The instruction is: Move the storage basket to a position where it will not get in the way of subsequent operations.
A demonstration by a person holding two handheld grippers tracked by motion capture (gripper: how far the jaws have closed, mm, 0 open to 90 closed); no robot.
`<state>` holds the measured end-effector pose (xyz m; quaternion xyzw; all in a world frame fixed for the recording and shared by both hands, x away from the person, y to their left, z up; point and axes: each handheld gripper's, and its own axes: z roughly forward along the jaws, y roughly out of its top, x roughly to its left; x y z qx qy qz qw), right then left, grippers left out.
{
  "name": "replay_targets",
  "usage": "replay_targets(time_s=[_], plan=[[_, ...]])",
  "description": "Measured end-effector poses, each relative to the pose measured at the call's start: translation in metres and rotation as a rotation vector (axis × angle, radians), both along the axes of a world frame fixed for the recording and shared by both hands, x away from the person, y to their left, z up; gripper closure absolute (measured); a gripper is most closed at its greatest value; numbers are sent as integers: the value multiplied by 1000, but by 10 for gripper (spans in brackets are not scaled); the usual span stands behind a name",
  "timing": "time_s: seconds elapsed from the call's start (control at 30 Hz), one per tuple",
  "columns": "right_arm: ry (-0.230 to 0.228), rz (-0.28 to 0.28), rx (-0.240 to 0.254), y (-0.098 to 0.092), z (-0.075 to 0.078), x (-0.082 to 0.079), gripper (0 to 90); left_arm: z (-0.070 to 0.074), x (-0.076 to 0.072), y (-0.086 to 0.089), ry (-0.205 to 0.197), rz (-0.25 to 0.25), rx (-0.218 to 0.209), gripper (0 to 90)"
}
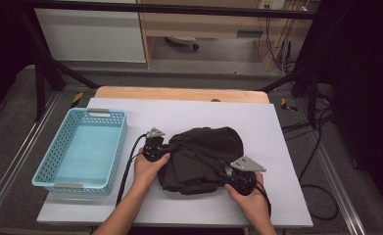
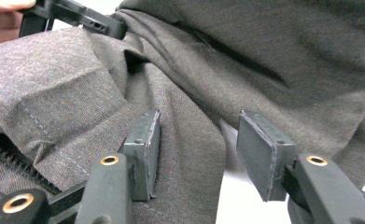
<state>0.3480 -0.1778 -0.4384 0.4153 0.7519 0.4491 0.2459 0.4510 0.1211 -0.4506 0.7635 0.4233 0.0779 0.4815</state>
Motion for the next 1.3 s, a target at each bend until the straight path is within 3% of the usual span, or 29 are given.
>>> replay_targets(time_s=[0.17, 0.33, 0.73, 0.9, 1.1, 1.3], plan=[[-13, -19, 6, -5, 5, 0, 499, 0, -1, 0, -1, -1, 1, 814], [-29, -60, 3, -16, 12, 4, 515, 2, -1, -3, -21, 3, 33, 802], [-70, -114, -10, -27, 35, 32, 524, 3, -2, -4, -27, 3, 39, 781], [-67, -109, -20, -26, 37, 41, 522, 3, -1, -4, -24, 0, 39, 781], [-79, -99, -36, -24, 37, 49, 628, 3, -1, -4, -26, -4, 42, 781], [-75, -94, -34, -22, 39, 56, 624, 3, 0, -3, -16, -4, 32, 779]])
